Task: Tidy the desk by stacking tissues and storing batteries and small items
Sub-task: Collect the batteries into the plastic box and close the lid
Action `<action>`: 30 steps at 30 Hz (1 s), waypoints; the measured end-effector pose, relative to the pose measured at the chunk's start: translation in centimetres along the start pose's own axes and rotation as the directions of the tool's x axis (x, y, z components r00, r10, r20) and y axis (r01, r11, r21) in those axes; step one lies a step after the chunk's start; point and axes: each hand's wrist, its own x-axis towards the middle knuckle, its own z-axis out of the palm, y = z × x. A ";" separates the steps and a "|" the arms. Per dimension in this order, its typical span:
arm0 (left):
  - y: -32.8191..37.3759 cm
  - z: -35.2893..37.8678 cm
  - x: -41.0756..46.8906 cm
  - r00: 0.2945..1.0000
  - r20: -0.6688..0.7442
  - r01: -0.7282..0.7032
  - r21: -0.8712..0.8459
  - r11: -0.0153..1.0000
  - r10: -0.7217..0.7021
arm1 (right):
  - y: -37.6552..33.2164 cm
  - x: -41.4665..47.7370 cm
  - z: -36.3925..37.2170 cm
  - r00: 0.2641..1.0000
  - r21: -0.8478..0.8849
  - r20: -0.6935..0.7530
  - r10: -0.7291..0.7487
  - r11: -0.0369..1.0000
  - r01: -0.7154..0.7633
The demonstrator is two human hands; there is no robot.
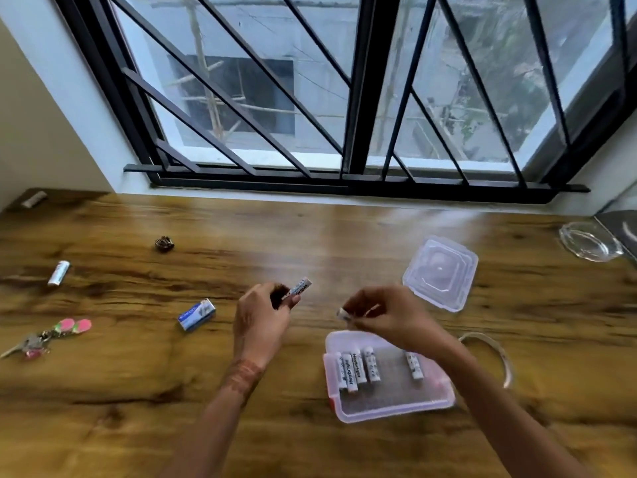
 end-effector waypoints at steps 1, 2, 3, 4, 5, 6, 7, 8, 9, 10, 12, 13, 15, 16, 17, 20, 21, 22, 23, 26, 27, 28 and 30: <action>0.7 0.1 -0.8 1.000 0.009 -0.008 -0.020 1.000 0.008 | 0.5 -1.2 -0.3 0.998 -0.027 0.056 0.024 0.999 -0.023; 1.3 0.2 -1.5 1.000 0.022 -0.018 -0.037 0.999 0.019 | 1.1 -2.2 -0.3 0.992 -0.054 0.114 0.046 0.998 -0.040; 1.9 0.3 -2.3 0.998 0.040 -0.038 -0.047 0.998 0.040 | 1.6 -3.1 -0.2 0.984 -0.080 0.165 0.062 0.996 -0.049; 2.4 0.4 -3.1 0.996 0.064 -0.060 -0.048 0.997 0.063 | 2.1 -3.9 0.0 0.976 -0.115 0.204 0.075 0.992 -0.052; 2.8 0.5 -3.8 0.993 0.089 -0.079 -0.045 0.996 0.083 | 2.7 -4.4 0.3 0.968 -0.156 0.234 0.089 0.986 -0.053; 3.1 0.6 -4.6 0.989 0.113 -0.091 -0.044 0.995 0.096 | 3.0 -4.8 0.6 0.961 -0.191 0.260 0.096 0.980 -0.047; 3.3 0.7 -5.3 0.985 0.138 -0.098 -0.041 0.994 0.103 | 3.3 -5.2 0.9 0.954 -0.217 0.283 0.097 0.975 -0.034; 3.4 0.8 -5.9 0.981 0.159 -0.111 -0.024 0.994 0.113 | 3.6 -5.4 1.1 0.951 -0.233 0.297 0.089 0.972 -0.018; 3.4 0.9 -6.5 0.975 0.181 -0.131 0.013 0.991 0.126 | 3.7 -5.6 1.2 0.951 -0.235 0.301 0.076 0.972 -0.003; 3.5 1.0 -7.1 0.970 0.201 -0.155 0.064 0.986 0.140 | 3.9 -5.6 1.2 0.952 -0.228 0.298 0.070 0.974 0.000; 3.8 1.2 -8.2 0.961 0.225 -0.202 0.169 0.965 0.161 | 4.0 -5.7 0.9 0.959 -0.202 0.276 0.069 0.979 -0.012; 3.9 1.4 -8.7 0.957 0.230 -0.223 0.207 0.953 0.174 | 4.1 -5.7 0.6 0.963 -0.189 0.260 0.071 0.982 -0.022; 4.4 1.7 -9.6 0.951 0.235 -0.266 0.281 0.922 0.203 | 4.2 -5.8 -0.2 0.970 -0.144 0.232 0.071 0.989 -0.038; 4.7 1.8 -10.0 0.947 0.242 -0.281 0.319 0.905 0.209 | 4.2 -5.9 -0.7 0.975 -0.130 0.210 0.072 0.990 -0.045; 4.9 2.0 -10.3 0.945 0.249 -0.290 0.347 0.892 0.210 | 4.3 -6.1 -1.2 0.982 -0.124 0.172 0.072 0.991 -0.051; 5.4 2.4 -11.1 0.941 0.270 -0.304 0.414 0.858 0.203 | 4.6 -6.4 -2.3 0.996 -0.046 0.021 0.088 0.995 -0.087; 5.5 2.5 -11.4 0.936 0.288 -0.318 0.448 0.836 0.202 | 4.8 -6.5 -2.6 0.996 -0.016 -0.013 0.089 0.996 -0.089; 5.5 2.6 -11.6 0.931 0.306 -0.332 0.481 0.811 0.199 | 4.8 -6.6 -2.7 0.996 0.004 -0.030 0.082 0.997 -0.082; 5.6 2.7 -11.8 0.929 0.317 -0.337 0.506 0.794 0.192 | 4.9 -6.8 -2.8 0.997 0.015 -0.032 0.076 0.997 -0.076; 6.1 3.0 -12.1 0.926 0.330 -0.344 0.534 0.772 0.184 | 5.1 -7.2 -2.5 0.999 0.035 -0.026 0.044 0.998 -0.043; 6.3 3.1 -12.0 0.921 0.343 -0.355 0.536 0.766 0.186 | 5.2 -7.2 -2.4 0.999 0.032 -0.029 0.032 0.999 -0.031; 6.5 3.1 -12.0 0.917 0.355 -0.359 0.541 0.761 0.181 | 5.2 -7.2 -2.3 0.999 0.028 -0.028 0.025 0.999 -0.025; 6.6 3.1 -12.0 0.918 0.364 -0.345 0.539 0.768 0.157 | 5.3 -7.2 -2.0 1.000 0.013 -0.013 0.019 1.000 -0.019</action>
